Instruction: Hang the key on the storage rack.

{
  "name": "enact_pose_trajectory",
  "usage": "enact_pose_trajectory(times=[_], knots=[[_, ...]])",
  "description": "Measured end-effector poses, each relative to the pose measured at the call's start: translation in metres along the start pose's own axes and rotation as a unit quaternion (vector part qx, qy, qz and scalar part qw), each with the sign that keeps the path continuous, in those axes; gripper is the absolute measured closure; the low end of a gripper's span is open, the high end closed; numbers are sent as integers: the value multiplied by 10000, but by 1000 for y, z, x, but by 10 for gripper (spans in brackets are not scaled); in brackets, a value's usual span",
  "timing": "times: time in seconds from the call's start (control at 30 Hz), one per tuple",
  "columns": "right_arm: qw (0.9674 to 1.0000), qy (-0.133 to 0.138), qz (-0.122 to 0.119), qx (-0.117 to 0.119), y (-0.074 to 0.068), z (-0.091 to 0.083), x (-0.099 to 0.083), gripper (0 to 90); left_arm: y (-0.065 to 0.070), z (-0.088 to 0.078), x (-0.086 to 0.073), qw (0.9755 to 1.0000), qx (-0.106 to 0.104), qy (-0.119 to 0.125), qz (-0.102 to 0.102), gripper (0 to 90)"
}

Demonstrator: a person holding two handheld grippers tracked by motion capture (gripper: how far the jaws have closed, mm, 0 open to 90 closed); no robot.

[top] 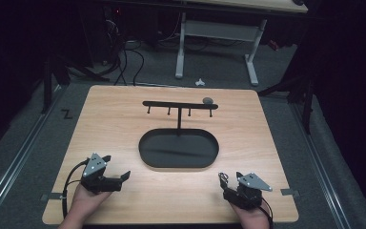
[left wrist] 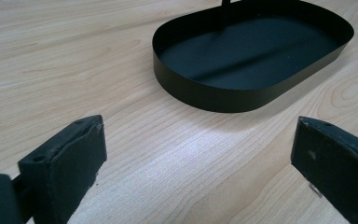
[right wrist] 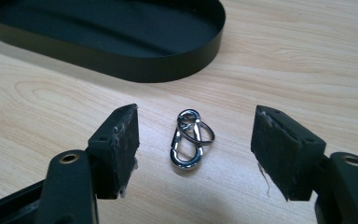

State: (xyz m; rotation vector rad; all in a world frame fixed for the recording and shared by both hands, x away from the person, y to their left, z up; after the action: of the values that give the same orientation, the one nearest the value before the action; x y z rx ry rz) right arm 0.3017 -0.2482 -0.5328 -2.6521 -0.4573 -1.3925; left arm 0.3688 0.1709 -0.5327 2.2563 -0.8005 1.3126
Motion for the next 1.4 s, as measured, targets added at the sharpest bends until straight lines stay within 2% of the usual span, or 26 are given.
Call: enact_pose_trajectory(times=[0.3,0.63,0.77,0.87,1.17,1.3,1.33,1.37,1.4], knots=[[9990,-436,-122,16,-3,1,4,328,2,3,-1,10000,-32,-28,43,46],[9955,-944,-12,-27,3,-4,-1,341,2,2,-1,10000,-46,-12,37,47],[9946,-1031,95,108,2,-4,3,375,3,2,0,10000,-64,22,14,46],[9945,-1039,67,130,0,-3,6,376,3,3,1,10000,-66,30,20,46],[9901,-1380,-152,190,-4,2,14,402,5,4,0,9999,-143,8,42,47],[9848,-1711,-178,261,-5,7,13,440,5,3,-2,9999,-159,-13,15,46],[9848,-1711,-178,261,-5,7,13,440,5,3,-2,9999,-159,-13,15,47],[9817,-1869,-197,303,-5,9,14,454,5,3,-2,9999,-160,-7,16,47],[9806,-1922,-228,307,-6,10,15,461,5,3,-2,9999,-160,-7,16,48]])
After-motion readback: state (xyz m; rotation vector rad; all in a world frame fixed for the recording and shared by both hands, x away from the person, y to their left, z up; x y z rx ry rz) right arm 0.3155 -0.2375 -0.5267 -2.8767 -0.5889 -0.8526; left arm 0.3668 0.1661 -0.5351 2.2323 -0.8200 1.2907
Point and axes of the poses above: each handheld gripper's, and its own axes: z roughly forward along the jaws, x roughly out of its top, y roughly to its right, the point moved 5 cm from there along z, roughly forward along the jaws, and after that the axes turned 1 degree about y, right-handed, at the moved point
